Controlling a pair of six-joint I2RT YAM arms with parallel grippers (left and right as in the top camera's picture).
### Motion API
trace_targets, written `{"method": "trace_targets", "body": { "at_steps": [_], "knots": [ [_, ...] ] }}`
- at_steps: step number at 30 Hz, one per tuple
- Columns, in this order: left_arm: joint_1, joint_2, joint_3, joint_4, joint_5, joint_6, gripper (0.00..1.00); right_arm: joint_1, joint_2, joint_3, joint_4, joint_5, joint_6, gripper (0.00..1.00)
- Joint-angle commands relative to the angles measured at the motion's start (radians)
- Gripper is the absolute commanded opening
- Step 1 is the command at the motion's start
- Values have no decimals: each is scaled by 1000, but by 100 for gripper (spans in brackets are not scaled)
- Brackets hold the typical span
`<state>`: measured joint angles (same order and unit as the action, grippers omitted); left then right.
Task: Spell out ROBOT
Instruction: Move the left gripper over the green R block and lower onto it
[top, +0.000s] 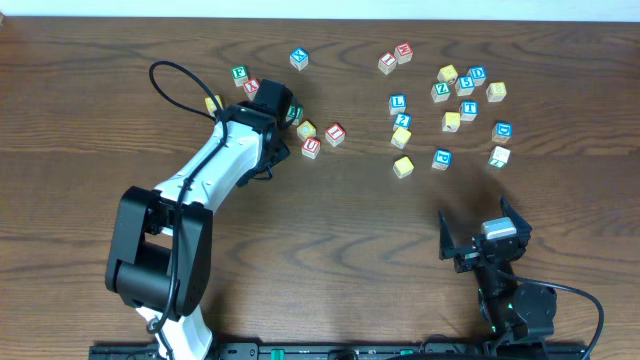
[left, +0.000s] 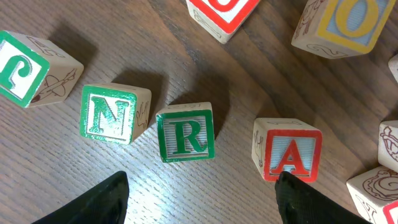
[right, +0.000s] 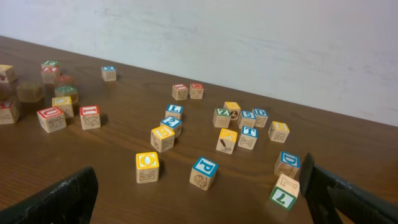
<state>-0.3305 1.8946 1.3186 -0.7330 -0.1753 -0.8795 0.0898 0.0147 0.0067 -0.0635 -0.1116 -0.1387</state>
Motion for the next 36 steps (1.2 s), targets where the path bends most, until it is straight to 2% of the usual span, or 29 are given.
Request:
{"method": "trace_targets", "body": {
  "at_steps": [1,5,36],
  "knots": [
    [-2,8,-7,-6,-29,-21,64,3,-3,-1,-4,4,11,99],
    [-2,8,-7,-5,-29,-21,57,3,-3,-1,-4,4,11,99],
    [19,74,-59,130,-47,-5,56,3,-3,-1,-4,4,11,99]
  ]
}}
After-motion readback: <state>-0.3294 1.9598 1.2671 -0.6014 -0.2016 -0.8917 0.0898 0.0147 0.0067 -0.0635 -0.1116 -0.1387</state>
